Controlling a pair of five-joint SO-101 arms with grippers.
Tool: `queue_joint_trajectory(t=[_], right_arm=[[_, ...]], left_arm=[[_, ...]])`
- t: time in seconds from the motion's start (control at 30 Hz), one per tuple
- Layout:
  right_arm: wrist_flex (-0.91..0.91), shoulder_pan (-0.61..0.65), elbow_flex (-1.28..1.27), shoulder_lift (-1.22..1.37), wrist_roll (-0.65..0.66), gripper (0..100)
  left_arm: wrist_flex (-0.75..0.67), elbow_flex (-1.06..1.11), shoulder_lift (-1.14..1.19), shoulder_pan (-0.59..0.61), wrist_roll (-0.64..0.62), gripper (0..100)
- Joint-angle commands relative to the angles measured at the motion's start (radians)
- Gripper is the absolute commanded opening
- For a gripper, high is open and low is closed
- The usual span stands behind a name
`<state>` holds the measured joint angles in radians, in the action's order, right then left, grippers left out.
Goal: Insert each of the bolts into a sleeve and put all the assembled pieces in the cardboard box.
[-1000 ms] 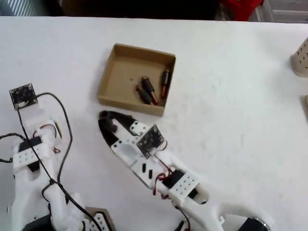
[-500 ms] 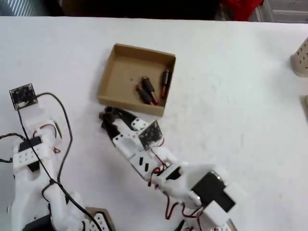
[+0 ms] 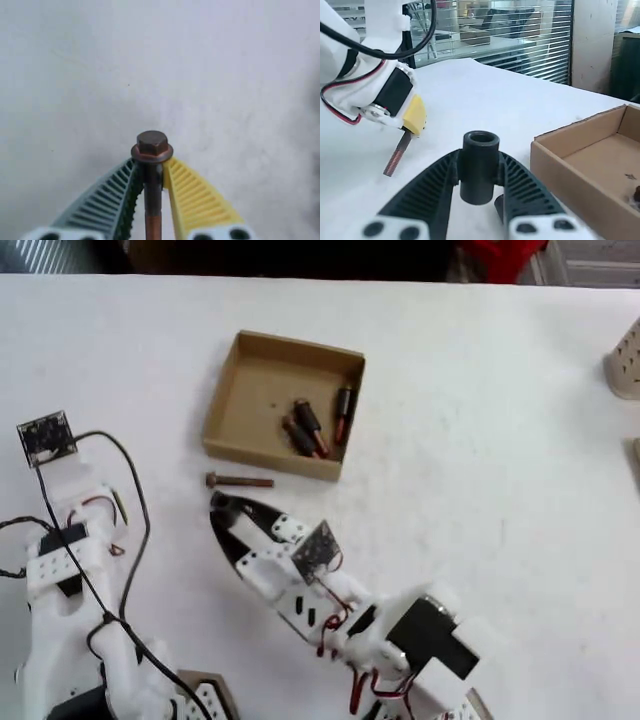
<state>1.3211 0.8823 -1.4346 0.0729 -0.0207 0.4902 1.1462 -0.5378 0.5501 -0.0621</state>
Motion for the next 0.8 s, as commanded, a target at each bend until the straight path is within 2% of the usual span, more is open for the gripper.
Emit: queue_joint_trajectory(t=[0.0, 0.2, 0.33, 0.53, 0.77], right_arm=[[-0.012, 0.013, 0.003, -0.005, -0.009, 1.6], [-0.015, 0.013, 0.003, -0.005, -0.009, 1.6], [-0.016, 0.013, 0.003, -0.005, -0.009, 1.6], [-0.016, 0.013, 0.003, -0.005, -0.009, 1.6], [-0.016, 0.013, 0.002, -0.005, -0.009, 1.6]], left_arm=[[-0.025, -0.012, -0.041, -0.007, -0.011, 2], [0.002, -0.008, -0.120, -0.076, -0.012, 2], [0.124, 0.018, -0.344, -0.096, -0.012, 2], [0.239, 0.063, -0.667, -0.237, -0.012, 2], [0.262, 0.025, -0.730, -0.377, -0.015, 2]])
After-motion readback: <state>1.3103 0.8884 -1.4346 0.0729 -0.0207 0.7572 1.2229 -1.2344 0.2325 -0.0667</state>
